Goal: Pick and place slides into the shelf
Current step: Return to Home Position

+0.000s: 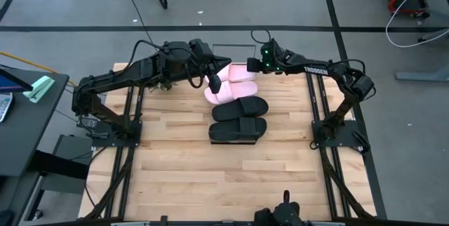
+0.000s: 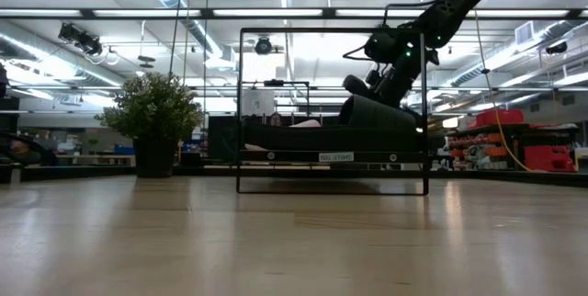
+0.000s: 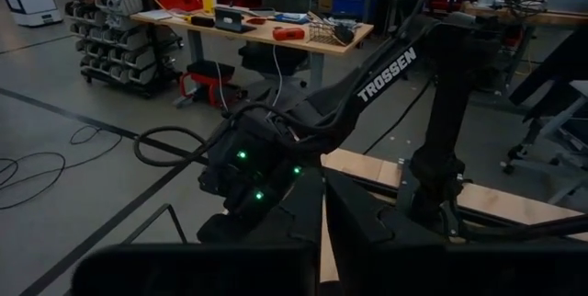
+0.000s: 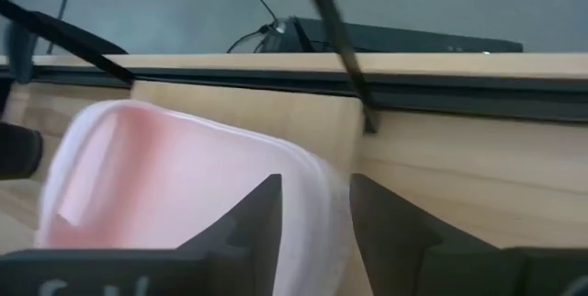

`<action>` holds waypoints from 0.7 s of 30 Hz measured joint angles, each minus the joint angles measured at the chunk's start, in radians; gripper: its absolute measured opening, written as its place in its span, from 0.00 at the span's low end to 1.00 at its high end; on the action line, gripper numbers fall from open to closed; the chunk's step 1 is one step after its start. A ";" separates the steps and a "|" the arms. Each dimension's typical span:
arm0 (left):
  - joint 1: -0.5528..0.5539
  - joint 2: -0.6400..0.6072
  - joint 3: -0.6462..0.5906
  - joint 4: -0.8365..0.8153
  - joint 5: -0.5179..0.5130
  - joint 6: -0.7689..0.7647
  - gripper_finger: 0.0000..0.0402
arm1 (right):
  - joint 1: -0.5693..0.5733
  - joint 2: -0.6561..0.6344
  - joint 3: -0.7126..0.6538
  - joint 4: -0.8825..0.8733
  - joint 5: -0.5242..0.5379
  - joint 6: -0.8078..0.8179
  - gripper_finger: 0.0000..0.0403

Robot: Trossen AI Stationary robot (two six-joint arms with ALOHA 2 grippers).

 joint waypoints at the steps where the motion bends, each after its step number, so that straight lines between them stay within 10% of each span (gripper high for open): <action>1: 0.000 0.000 0.000 0.000 0.000 0.000 0.05 | 0.002 0.000 0.010 -0.008 0.000 -0.003 0.33; 21: 0.001 0.000 0.000 -0.018 0.000 0.002 0.04 | 0.022 0.000 0.151 -0.260 -0.108 -0.156 0.08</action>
